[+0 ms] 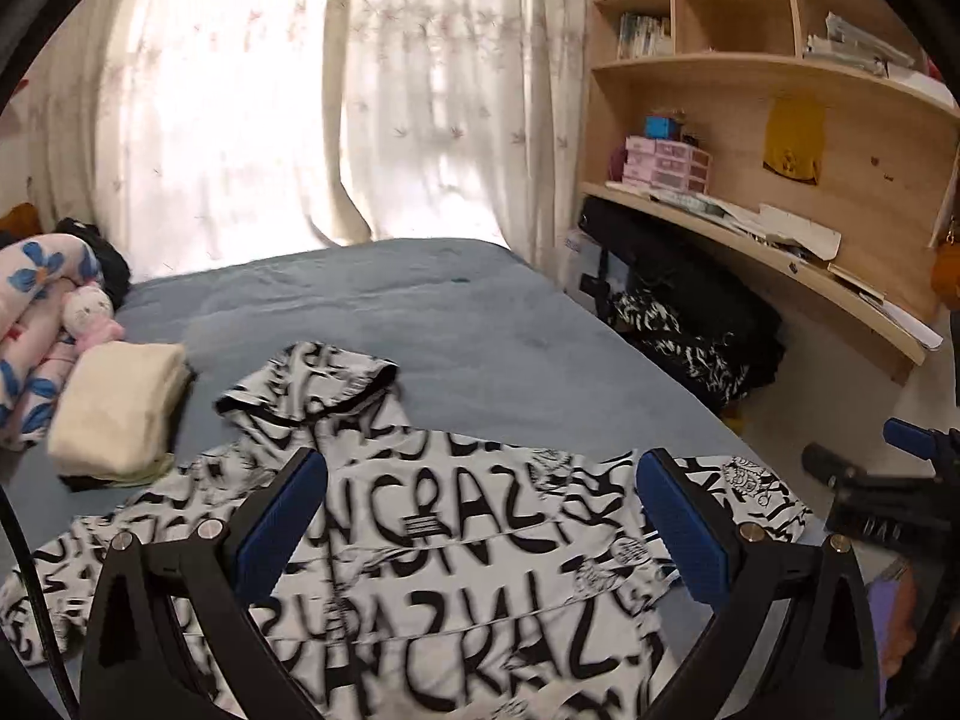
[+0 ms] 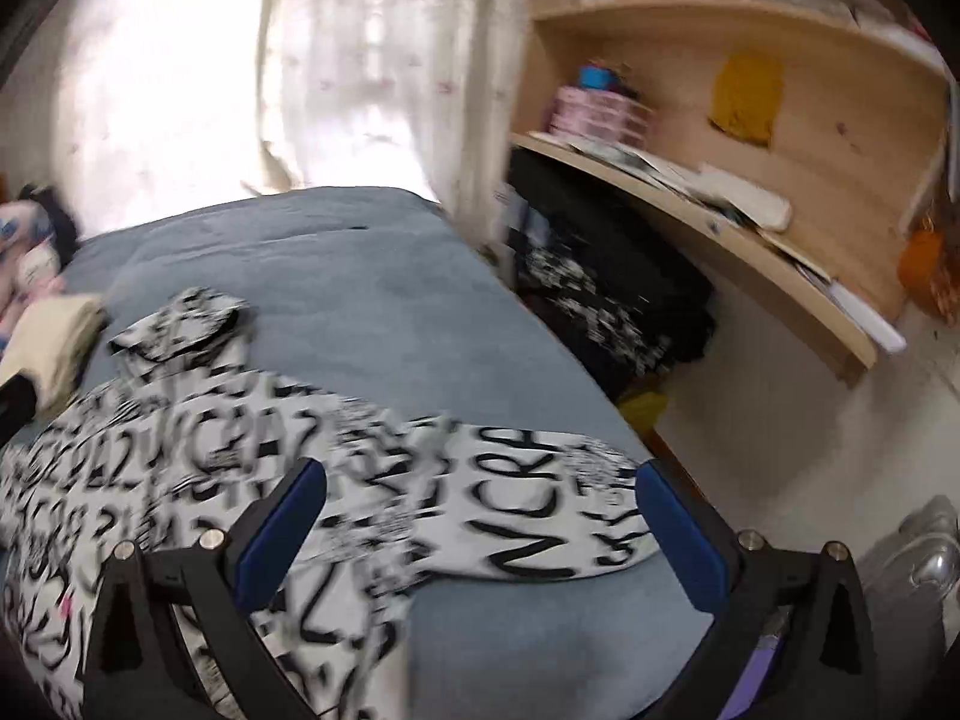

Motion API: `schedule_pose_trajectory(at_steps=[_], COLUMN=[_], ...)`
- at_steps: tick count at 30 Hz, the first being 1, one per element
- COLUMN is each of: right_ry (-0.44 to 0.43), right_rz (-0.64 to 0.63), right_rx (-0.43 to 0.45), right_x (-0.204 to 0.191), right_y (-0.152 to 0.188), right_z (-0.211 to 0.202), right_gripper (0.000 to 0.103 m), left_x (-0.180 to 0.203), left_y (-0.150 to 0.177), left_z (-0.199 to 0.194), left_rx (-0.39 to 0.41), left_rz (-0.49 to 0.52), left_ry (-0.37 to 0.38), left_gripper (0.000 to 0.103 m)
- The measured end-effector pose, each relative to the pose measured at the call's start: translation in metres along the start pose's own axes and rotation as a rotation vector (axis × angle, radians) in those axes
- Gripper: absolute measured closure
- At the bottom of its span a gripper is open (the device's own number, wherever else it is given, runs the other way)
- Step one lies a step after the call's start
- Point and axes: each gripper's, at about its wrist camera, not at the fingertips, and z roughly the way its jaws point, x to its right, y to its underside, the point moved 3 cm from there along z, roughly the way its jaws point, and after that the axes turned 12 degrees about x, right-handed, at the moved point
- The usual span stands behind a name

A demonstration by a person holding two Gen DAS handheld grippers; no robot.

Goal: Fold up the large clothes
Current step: 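Grasp the jacket sleeve with the right tool and fold it across the body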

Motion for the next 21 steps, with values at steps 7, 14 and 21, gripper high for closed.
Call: schedule_pose_trajectory(at_steps=[7, 14, 21], right_ry=[-0.021, -0.015, -0.025], right_rz=[0.219, 0.410, 0.622], right_rx=[-0.235, -0.510, -0.625], right_x=[0.097, 0.161, 0.187], right_y=[0.049, 0.133, 0.185], right_z=[0.100, 0.180, 0.213], right_gripper=[0.000, 0.022, 0.028], left_x=[0.045, 0.078, 0.086], left_y=[0.043, 0.104, 0.156], left_z=[0.086, 0.149, 0.193], left_rx=[-0.087, -0.241, -0.361], left_rz=[-0.089, -0.041, 0.000], left_ry=[0.117, 0.096, 0.029], left_gripper=[0.001, 0.001, 0.001])
